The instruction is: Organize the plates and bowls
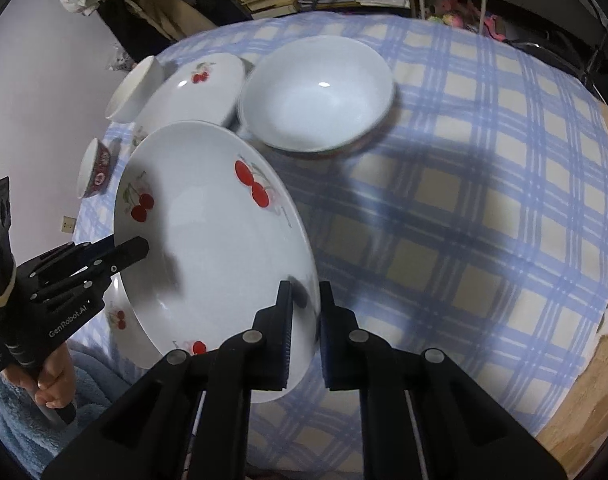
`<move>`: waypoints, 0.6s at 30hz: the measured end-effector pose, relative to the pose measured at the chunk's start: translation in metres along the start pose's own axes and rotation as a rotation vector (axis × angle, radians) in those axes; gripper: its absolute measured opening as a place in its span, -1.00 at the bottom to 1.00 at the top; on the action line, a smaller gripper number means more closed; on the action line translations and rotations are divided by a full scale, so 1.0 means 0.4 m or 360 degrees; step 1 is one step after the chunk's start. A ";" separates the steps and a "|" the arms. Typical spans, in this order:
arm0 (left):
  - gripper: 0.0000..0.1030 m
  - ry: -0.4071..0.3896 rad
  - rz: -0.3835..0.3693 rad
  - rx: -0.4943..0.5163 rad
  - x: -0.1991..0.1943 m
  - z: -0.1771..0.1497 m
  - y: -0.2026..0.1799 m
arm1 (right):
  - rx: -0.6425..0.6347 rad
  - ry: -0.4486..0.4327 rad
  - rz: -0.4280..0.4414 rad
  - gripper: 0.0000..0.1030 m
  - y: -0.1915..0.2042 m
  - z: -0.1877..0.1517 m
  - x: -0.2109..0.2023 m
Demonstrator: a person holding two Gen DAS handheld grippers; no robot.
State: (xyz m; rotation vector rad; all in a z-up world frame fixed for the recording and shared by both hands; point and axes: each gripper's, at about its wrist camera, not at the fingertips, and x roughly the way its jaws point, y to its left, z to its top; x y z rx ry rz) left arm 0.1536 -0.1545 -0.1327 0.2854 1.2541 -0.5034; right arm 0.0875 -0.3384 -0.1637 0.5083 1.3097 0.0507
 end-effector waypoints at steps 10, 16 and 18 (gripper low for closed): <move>-0.59 -0.0006 0.0086 -0.0166 -0.063 -0.064 0.139 | -0.0149 -0.0028 0.0054 -0.76 0.163 0.010 0.002; -0.59 -0.0009 0.0167 -0.0267 -0.102 -0.120 0.241 | -0.0254 0.0000 0.0070 -0.76 0.279 0.019 0.052; -0.59 0.0016 0.0175 -0.0309 -0.100 -0.132 0.271 | -0.0298 0.0005 0.0070 -0.76 0.312 0.018 0.064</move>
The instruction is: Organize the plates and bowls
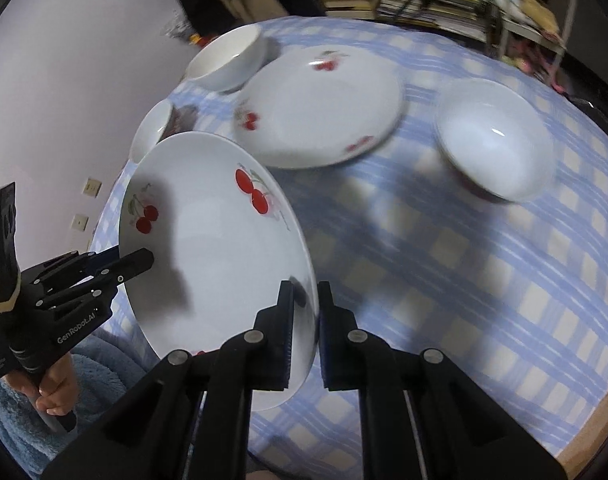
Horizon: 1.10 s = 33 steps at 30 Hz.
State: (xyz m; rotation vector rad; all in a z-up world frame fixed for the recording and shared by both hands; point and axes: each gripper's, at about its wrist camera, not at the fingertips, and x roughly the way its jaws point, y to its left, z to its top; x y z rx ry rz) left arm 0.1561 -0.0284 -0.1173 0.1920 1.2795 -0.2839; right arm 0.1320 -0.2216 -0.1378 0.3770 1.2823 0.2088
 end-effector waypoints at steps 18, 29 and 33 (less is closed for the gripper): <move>-0.59 0.0067 -0.0033 -0.0184 0.106 -0.077 0.127 | -0.0072 0.0009 -0.0017 -0.72 0.091 -0.027 0.153; -0.59 0.0118 -0.0020 -0.0206 0.149 -0.083 0.128 | -0.0146 -0.0044 -0.0099 -0.71 0.108 -0.042 0.188; -0.59 0.0142 -0.0076 -0.0267 0.156 -0.082 0.144 | -0.0164 -0.0089 -0.0120 -0.72 0.112 -0.047 0.177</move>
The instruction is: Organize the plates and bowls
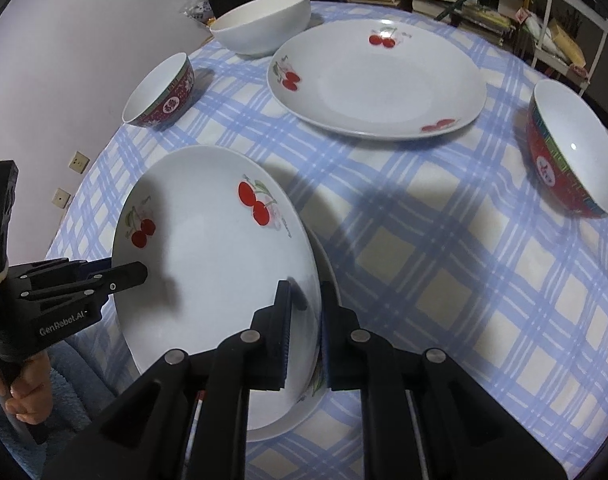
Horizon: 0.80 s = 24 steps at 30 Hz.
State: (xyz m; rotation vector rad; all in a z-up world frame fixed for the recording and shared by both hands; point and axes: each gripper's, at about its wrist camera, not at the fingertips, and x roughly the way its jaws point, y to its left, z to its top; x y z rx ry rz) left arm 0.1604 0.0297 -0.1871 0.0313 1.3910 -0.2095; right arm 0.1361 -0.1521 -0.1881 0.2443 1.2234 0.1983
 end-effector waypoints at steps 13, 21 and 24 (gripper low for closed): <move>-0.56 0.0014 0.0084 0.0004 0.016 -0.002 -0.030 | 0.0034 -0.0043 -0.0066 -0.71 0.007 -0.014 -0.005; -0.52 0.0029 0.0078 0.0017 0.028 0.001 -0.030 | 0.0013 -0.0068 -0.0089 -0.70 0.014 -0.019 -0.015; -0.51 0.0028 0.0094 0.0033 0.031 -0.001 -0.036 | 0.0001 -0.0071 -0.0100 -0.70 0.012 -0.018 -0.016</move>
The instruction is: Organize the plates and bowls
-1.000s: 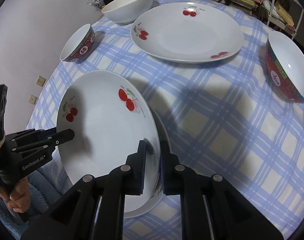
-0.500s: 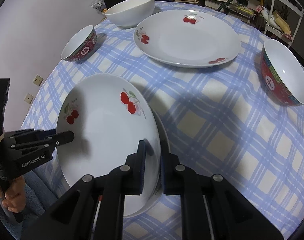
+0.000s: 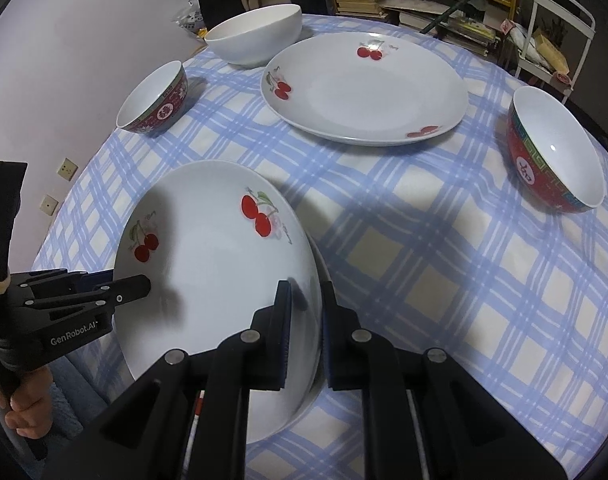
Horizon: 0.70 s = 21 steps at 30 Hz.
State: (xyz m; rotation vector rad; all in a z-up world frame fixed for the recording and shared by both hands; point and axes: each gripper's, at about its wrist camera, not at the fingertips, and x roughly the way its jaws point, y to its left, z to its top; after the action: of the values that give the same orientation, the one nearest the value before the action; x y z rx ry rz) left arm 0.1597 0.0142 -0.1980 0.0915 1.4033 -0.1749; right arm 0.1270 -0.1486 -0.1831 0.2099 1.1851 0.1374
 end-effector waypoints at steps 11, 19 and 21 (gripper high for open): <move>-0.51 -0.0019 0.0106 0.0041 0.009 -0.010 -0.052 | -0.0079 -0.0021 -0.0100 -0.70 0.014 -0.001 -0.005; -0.50 -0.0022 0.0103 0.0043 0.004 -0.010 -0.052 | -0.0052 -0.0012 -0.0114 -0.68 0.005 0.002 0.006; -0.49 -0.0020 0.0108 0.0045 0.003 -0.009 -0.049 | -0.0031 -0.0014 -0.0100 -0.68 0.001 0.004 0.006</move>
State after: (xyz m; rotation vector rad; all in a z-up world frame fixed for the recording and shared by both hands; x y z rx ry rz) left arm 0.1530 -0.0046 -0.1991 0.1607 1.3837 -0.1387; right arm 0.1293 -0.1481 -0.1846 0.1559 1.1800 0.0931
